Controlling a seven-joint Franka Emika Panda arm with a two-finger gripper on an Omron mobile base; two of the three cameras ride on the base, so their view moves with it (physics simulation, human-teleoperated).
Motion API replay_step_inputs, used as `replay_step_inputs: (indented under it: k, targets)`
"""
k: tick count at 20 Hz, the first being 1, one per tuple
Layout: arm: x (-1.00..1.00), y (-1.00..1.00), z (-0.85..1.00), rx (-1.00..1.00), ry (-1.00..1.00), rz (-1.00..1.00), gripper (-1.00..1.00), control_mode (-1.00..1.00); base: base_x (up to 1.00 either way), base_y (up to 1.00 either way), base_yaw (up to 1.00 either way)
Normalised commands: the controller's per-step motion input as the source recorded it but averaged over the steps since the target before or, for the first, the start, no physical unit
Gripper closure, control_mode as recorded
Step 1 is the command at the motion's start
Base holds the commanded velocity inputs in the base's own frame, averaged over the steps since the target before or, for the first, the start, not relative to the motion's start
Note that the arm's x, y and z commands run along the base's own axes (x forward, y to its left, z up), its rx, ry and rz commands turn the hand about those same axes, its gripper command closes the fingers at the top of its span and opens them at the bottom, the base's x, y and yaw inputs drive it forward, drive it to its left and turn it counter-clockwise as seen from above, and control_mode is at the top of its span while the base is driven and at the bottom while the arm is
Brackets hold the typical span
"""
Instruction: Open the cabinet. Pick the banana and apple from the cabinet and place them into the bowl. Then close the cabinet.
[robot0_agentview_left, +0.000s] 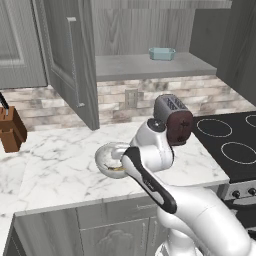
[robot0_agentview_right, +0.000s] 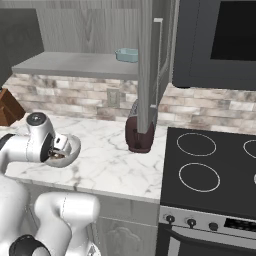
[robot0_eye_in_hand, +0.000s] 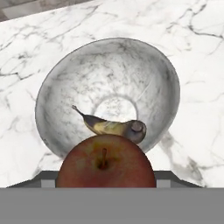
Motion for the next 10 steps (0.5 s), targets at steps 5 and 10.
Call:
replay_step_inputs:
  k: [5,10]
  targets:
    - [0.21,0.12,-0.23,0.0,0.01,0.0,1.0,-1.0,0.0,0.0,0.0]
    - [0.21,0.13,-0.15,0.0,0.0,0.0,1.0,-1.0,0.0,0.0,0.0]
